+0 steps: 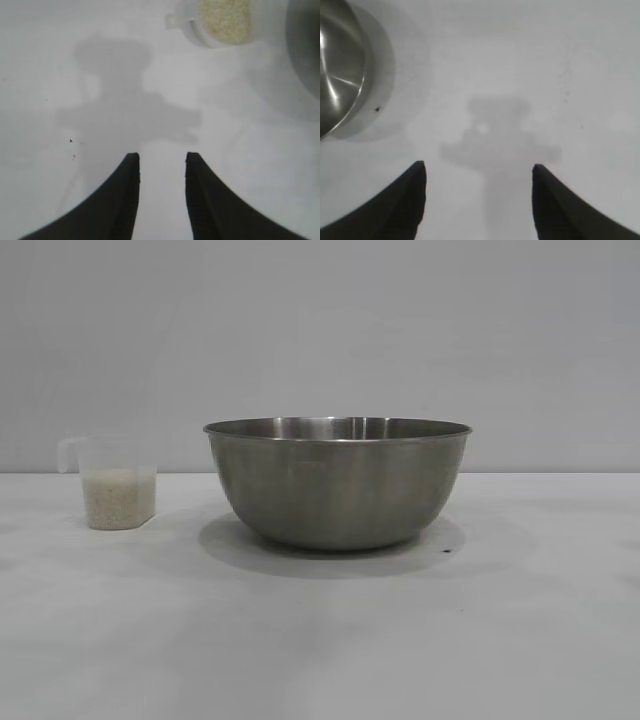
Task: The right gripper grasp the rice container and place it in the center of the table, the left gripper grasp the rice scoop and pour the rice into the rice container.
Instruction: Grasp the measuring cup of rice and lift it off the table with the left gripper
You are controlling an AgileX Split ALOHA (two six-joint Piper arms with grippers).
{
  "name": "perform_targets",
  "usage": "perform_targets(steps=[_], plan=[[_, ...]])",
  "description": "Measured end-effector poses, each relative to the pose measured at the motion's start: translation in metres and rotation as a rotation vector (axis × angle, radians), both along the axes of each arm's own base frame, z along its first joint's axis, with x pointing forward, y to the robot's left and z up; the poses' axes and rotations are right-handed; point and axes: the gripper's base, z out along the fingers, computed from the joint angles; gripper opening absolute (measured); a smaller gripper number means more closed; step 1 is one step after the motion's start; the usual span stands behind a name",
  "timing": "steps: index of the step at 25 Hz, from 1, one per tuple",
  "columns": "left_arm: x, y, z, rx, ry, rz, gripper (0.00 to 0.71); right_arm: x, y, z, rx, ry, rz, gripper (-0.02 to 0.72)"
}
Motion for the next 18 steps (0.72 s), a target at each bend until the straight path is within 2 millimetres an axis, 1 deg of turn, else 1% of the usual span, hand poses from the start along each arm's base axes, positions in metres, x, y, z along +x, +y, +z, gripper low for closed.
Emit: perform_targets(steps=[13, 18], plan=[[0.000, 0.000, 0.000, 0.000, 0.000, 0.000, 0.210, -0.082, -0.004, -0.001, 0.015, -0.153, -0.007, 0.443], [0.000, 0.000, 0.000, 0.000, 0.000, 0.000, 0.210, -0.110, -0.006, 0.000, 0.018, -0.215, -0.006, 0.443]])
